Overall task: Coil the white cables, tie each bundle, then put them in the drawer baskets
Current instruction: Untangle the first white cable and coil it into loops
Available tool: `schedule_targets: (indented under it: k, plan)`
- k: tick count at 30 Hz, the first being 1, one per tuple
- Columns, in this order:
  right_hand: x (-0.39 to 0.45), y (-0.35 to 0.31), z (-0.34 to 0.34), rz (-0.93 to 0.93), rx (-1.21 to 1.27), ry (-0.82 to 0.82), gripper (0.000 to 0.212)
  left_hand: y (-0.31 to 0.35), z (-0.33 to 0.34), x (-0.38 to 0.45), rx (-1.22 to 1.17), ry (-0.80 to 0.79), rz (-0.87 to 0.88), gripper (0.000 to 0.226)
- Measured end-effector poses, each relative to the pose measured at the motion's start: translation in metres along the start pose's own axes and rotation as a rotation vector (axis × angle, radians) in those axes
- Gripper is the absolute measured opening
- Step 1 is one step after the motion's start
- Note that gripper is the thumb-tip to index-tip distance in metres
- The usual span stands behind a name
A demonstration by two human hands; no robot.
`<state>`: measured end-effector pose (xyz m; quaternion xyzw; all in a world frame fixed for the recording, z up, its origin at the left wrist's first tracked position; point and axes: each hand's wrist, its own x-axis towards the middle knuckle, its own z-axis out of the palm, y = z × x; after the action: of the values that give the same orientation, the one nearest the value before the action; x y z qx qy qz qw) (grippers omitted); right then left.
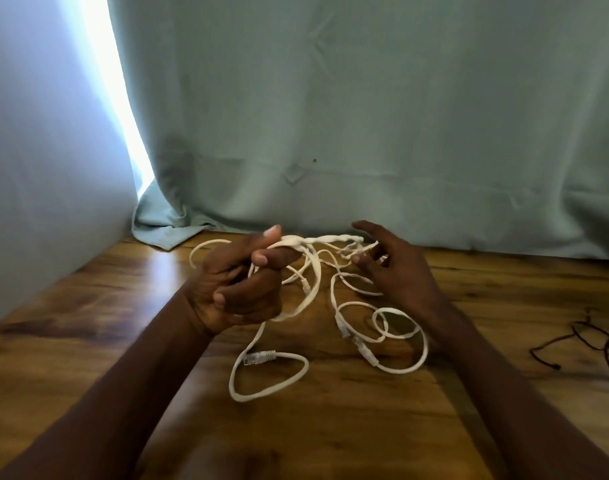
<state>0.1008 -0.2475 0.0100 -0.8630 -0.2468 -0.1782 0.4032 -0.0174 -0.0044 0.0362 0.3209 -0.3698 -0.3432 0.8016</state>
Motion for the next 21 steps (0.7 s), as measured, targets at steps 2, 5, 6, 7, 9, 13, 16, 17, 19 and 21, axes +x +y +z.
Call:
schedule_targets:
  k: [2, 5, 6, 7, 9, 13, 16, 17, 19, 21]
  plan:
    - [0.0, 0.0, 0.003, -0.043, -0.033, -0.095, 0.044, -0.001, 0.002, 0.0, 0.034, -0.039, -0.011, 0.033]
    - [0.0, 0.0, 0.008, -0.102, -0.056, -0.181, 0.018, -0.001, 0.005, 0.004, 0.0, 0.016, 0.026, 0.035]
    - [0.0, 0.001, 0.008, -0.097, -0.018, -0.194, 0.017, -0.001, 0.004, 0.006, -0.011, 0.072, 0.066, 0.037]
    - [-0.001, 0.001, 0.008, -0.069, 0.026, -0.219, 0.021, 0.0, 0.002, 0.008, -0.006, 0.131, 0.111, 0.038]
    - [-0.003, 0.0, 0.007, -0.006, 0.032, -0.32, 0.034, 0.002, -0.004, 0.008, -0.001, 0.211, 0.183, 0.039]
    - [-0.007, -0.001, 0.013, 0.014, -0.2, -0.36, 0.036, 0.006, -0.011, 0.006, -0.066, 0.224, 0.267, 0.04]
    - [-0.005, 0.001, 0.014, -0.041, -0.128, -0.245, 0.023, 0.006, -0.016, 0.009, -0.093, 0.209, 0.339, 0.037]
    - [-0.003, 0.0, 0.014, -0.063, -0.093, -0.193, 0.02, 0.005, -0.018, 0.01, -0.107, 0.219, 0.379, 0.037]
    - [-0.003, -0.005, 0.012, -0.085, 0.034, -0.099, 0.018, 0.005, -0.023, 0.012, -0.114, 0.293, 0.472, 0.041]
    - [-0.004, -0.011, 0.013, -0.104, 0.156, -0.073, 0.017, 0.003, -0.023, 0.014, 0.032, 0.539, 0.561, 0.043]
